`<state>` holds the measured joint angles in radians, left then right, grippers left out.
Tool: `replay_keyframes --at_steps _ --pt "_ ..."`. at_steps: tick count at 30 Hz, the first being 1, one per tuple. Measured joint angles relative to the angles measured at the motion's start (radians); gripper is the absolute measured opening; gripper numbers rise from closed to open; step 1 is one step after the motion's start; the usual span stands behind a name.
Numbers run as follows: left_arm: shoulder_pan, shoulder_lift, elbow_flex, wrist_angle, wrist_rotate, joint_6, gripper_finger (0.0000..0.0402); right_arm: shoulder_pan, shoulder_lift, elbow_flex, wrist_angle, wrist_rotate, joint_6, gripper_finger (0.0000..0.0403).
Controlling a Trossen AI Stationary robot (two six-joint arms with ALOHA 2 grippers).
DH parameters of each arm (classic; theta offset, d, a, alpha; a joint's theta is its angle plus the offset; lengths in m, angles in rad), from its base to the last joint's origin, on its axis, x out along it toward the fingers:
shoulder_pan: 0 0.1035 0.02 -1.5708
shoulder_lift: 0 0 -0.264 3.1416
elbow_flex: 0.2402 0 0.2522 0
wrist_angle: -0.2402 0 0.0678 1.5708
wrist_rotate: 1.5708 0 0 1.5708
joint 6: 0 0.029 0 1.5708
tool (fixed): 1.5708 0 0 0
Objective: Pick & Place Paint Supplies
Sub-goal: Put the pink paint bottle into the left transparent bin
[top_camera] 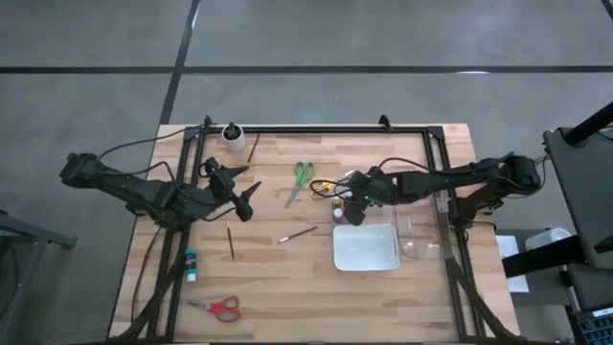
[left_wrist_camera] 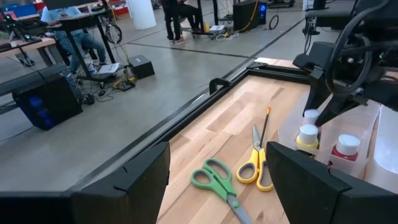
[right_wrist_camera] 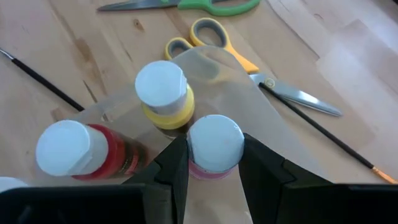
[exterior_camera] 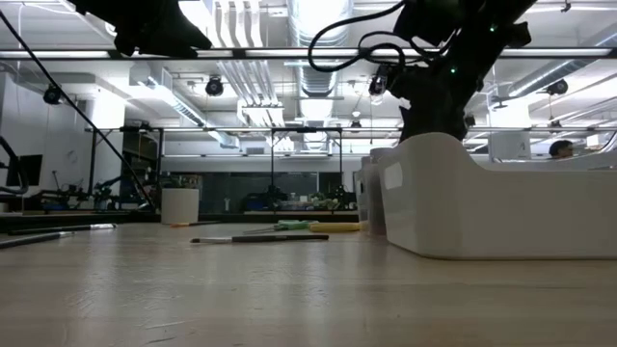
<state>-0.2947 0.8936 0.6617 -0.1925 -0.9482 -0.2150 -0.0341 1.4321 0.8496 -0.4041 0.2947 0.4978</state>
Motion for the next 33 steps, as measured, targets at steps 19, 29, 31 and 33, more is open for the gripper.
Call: replay_keyframes --at_steps 19,29,31,33 --pt "0.0 0.0 0.0 -0.001 0.0 0.0 0.0268 0.001 0.007 -0.002 0.003 0.001 0.0 0.0145" --pt "0.001 0.0 0.0 -0.001 0.0 0.0 0.0268 0.001 0.003 -0.003 -0.007 0.027 -0.008 0.0148" --pt "0.001 0.0 0.0 -0.001 0.0 0.0 0.0268 0.001 0.002 -0.003 -0.007 0.019 -0.009 0.0148" --pt "0.001 0.0 0.0 -0.002 0.0 0.0 0.0269 0.002 0.003 -0.003 -0.007 0.018 -0.011 0.0148"
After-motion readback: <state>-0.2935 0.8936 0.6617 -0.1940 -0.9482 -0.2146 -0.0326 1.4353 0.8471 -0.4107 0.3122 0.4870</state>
